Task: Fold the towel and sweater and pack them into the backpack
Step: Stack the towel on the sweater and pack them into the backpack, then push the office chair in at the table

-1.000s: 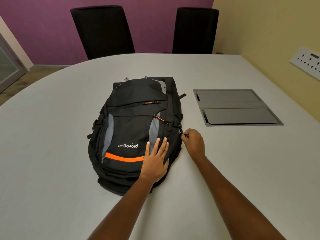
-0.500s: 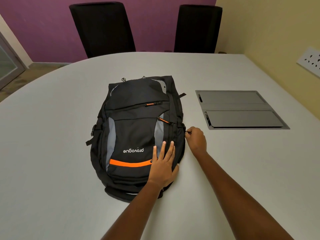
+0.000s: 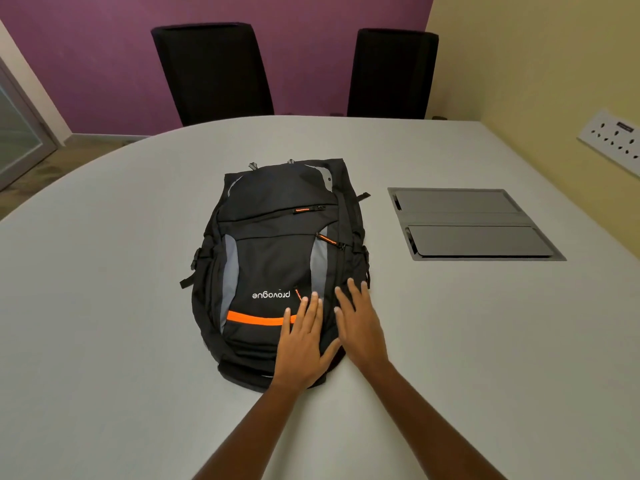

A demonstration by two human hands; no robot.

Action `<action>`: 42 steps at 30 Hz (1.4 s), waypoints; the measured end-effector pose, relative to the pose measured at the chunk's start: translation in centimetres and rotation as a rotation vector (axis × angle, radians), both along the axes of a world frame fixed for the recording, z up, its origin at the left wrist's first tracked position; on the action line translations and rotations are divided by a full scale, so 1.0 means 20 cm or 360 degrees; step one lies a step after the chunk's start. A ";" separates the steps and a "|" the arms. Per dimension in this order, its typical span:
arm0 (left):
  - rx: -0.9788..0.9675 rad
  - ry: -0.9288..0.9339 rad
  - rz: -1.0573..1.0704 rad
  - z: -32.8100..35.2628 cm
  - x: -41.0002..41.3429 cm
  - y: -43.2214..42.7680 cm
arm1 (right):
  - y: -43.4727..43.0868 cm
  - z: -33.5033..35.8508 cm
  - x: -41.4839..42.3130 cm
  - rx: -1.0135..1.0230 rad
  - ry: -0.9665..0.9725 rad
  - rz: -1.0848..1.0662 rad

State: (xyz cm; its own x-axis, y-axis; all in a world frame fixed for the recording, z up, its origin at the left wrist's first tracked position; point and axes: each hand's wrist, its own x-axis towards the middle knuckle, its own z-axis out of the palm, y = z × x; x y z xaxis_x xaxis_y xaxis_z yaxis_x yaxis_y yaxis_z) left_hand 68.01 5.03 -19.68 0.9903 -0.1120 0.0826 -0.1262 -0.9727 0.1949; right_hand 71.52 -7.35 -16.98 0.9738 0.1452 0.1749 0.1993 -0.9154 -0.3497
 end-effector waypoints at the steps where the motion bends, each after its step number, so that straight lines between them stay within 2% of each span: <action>1: 0.0020 0.0012 -0.0004 0.00 -0.02 0.02 | 0.00 -0.01 -0.04 -0.0076 -0.0011 0.0003; 3: 0.0023 0.0034 -0.0002 -0.02 -0.08 0.06 | 0.01 -0.05 -0.12 -0.0157 -0.0002 0.0014; 10: -0.0068 0.0021 0.0135 -0.05 -0.31 0.14 | 0.04 -0.06 -0.35 -0.0036 0.0134 0.0056; 17: -0.0119 0.0064 0.0244 -0.04 -0.48 0.17 | 0.11 -0.04 -0.58 0.0002 0.0130 -0.0008; 22: -0.0130 -0.0177 0.0118 -0.07 -0.61 0.21 | 0.16 -0.08 -0.77 -0.0143 0.0067 -0.0173; 25: -0.0096 -0.0205 0.0024 -0.08 -0.71 0.27 | 0.21 -0.10 -0.89 -0.0181 0.0055 -0.0310; 29: -0.0069 -0.0129 -0.0096 -0.10 -0.83 0.35 | 0.30 -0.09 -1.07 -0.0202 0.0079 -0.0448; 33: -0.0051 0.0128 -0.0253 -0.07 -0.95 0.41 | 0.39 -0.06 -1.24 -0.0133 0.0158 -0.0547; 37: -0.0026 0.0070 -0.0399 -0.04 -1.05 0.44 | 0.45 -0.01 -1.39 -0.0154 0.0128 -0.0654; 40: 0.0010 0.0060 -0.0534 -0.04 -1.15 0.43 | 0.45 -0.02 -1.50 -0.0323 0.0038 -0.0715; 42: 0.0108 0.0089 -0.0495 0.06 -1.22 0.39 | 0.42 -0.02 -1.58 -0.0405 0.0001 -0.0777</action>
State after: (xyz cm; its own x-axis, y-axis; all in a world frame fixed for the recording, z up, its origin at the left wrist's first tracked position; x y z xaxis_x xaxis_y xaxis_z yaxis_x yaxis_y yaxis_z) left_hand 43.66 12.84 -18.56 0.9106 -0.4131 0.0109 -0.4102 -0.9003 0.1458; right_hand 40.02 1.13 -17.38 0.9388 -0.2856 0.1926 -0.2696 -0.9572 -0.1055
